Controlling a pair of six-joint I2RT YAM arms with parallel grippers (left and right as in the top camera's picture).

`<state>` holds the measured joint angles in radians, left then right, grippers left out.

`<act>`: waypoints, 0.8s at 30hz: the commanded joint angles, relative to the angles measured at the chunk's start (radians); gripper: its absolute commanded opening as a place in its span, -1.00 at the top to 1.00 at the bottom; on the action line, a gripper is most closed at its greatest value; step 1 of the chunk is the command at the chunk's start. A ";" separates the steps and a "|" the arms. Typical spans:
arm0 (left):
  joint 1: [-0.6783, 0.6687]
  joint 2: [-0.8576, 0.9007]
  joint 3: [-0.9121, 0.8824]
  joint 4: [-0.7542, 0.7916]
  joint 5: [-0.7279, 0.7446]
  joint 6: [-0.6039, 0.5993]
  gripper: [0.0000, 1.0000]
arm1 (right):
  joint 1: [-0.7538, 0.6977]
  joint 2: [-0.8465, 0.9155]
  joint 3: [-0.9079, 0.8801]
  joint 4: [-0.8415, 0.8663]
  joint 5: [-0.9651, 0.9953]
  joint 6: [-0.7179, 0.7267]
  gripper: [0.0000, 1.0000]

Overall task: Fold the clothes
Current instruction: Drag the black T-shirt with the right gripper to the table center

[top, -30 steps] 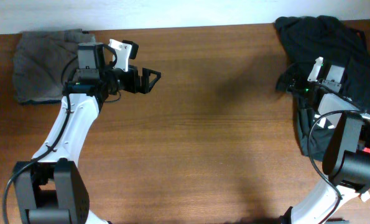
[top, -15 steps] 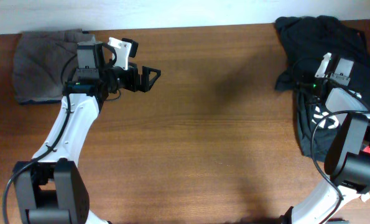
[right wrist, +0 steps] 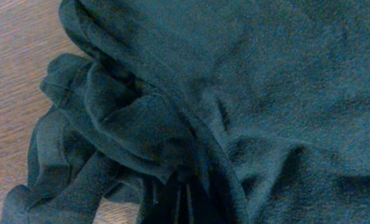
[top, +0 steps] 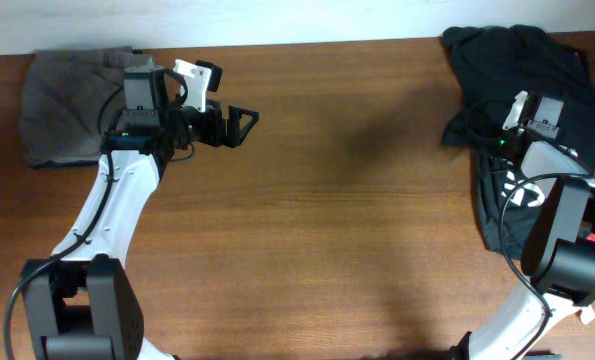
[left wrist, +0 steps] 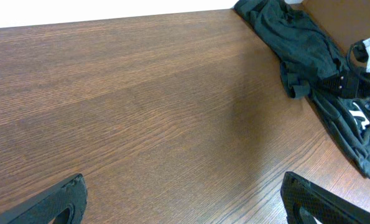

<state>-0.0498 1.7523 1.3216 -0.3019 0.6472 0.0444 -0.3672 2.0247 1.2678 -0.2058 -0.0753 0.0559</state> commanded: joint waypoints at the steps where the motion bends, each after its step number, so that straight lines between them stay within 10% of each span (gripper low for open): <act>1: -0.001 0.000 0.018 0.003 0.000 -0.006 -0.98 | -0.003 -0.017 0.046 -0.027 -0.041 0.005 0.92; 24: 0.058 0.000 0.018 0.019 0.019 -0.007 -0.98 | 0.589 -0.108 0.187 -0.169 -0.366 0.076 0.92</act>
<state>-0.0315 1.7523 1.3216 -0.2852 0.6506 0.0444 0.1387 1.9438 1.4185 -0.3897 -0.3897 0.0841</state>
